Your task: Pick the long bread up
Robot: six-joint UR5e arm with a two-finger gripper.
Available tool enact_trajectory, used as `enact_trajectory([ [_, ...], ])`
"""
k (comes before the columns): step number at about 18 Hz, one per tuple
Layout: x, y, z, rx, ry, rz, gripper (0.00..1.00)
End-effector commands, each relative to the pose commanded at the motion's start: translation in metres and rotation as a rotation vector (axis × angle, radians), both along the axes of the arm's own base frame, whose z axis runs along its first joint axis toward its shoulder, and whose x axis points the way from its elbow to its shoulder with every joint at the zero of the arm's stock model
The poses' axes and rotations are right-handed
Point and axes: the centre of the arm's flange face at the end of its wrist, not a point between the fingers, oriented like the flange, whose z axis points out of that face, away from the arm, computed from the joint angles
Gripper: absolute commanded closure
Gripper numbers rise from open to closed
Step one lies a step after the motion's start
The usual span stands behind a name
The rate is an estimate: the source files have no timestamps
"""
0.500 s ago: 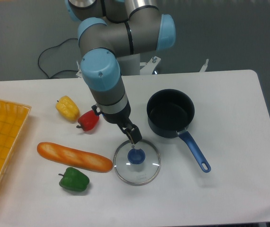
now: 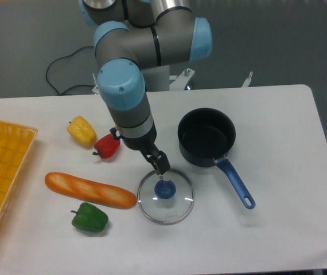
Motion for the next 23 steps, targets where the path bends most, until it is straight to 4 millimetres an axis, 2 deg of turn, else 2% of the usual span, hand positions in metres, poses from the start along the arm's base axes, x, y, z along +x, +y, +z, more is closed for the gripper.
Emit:
enact_trajectory([
  [4,0.003,0.001,-0.014,0.078,-0.019,0.092,0.00],
  [11,0.008,0.003,-0.023,0.094,-0.026,0.224,0.00],
  [16,0.013,0.005,-0.032,0.107,-0.060,0.252,0.00],
  [17,0.016,0.005,-0.040,0.100,-0.069,0.252,0.00],
  [20,0.035,0.015,-0.055,0.101,-0.055,0.220,0.00],
  [23,0.032,0.017,-0.055,0.096,-0.038,0.255,0.00],
])
